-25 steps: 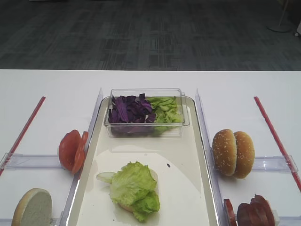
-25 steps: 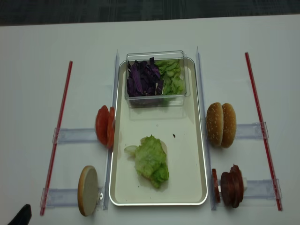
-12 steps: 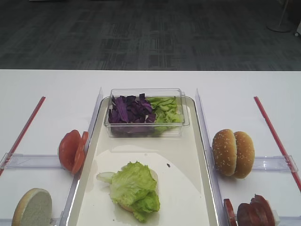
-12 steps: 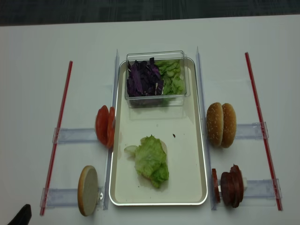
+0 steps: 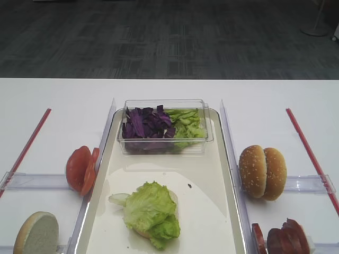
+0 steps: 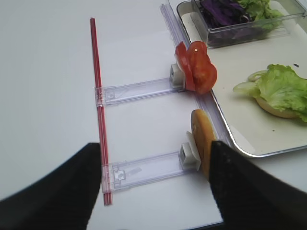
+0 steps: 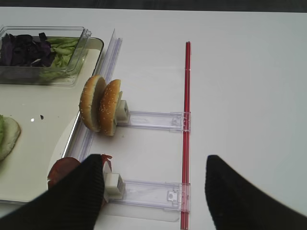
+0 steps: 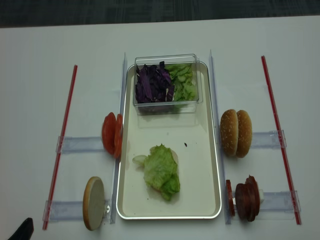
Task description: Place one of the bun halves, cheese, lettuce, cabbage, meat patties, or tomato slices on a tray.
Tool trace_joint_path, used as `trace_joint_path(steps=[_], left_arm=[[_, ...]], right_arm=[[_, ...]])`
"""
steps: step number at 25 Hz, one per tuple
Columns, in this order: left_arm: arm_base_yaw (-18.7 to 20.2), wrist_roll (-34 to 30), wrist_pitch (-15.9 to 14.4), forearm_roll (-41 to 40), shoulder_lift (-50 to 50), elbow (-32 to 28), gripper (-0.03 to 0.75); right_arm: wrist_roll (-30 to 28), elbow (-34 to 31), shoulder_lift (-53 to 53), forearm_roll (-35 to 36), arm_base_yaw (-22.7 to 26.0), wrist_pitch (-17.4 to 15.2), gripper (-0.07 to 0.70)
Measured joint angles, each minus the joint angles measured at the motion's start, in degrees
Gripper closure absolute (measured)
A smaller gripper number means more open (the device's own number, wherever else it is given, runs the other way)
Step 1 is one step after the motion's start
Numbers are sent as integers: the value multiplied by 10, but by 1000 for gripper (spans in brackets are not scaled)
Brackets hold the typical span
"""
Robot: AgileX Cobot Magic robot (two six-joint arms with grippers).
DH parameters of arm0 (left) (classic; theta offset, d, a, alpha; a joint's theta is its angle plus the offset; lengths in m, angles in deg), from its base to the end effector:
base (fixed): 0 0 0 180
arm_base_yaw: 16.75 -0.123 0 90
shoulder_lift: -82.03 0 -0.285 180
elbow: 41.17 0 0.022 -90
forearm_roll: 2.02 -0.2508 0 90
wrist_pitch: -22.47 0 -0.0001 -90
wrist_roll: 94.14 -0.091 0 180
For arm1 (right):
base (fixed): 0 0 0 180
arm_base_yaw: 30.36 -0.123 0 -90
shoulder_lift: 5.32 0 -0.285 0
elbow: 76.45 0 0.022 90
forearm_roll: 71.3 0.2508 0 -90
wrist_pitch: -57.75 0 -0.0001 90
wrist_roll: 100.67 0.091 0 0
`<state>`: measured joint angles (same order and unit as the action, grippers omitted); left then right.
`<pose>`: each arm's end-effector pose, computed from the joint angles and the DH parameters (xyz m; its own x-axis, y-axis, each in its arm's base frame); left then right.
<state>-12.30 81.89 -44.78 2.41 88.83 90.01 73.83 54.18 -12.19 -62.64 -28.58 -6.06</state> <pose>-0.0127 -0.0055 0.2673 -0.5344 0.0809 -0.8414 0.1582 0.9874 -0.0055 -0.0081 0.0126 0.2699 -0.4939 -0.0133 -0.8694 -0.1007 0.9940 0.0420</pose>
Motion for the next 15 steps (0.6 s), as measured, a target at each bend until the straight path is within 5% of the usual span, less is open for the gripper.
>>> trace_joint_path(steps=[15], left_arm=[[0, 0, 0, 0, 0, 0, 258]], right_arm=[[0, 0, 0, 0, 0, 0, 147]])
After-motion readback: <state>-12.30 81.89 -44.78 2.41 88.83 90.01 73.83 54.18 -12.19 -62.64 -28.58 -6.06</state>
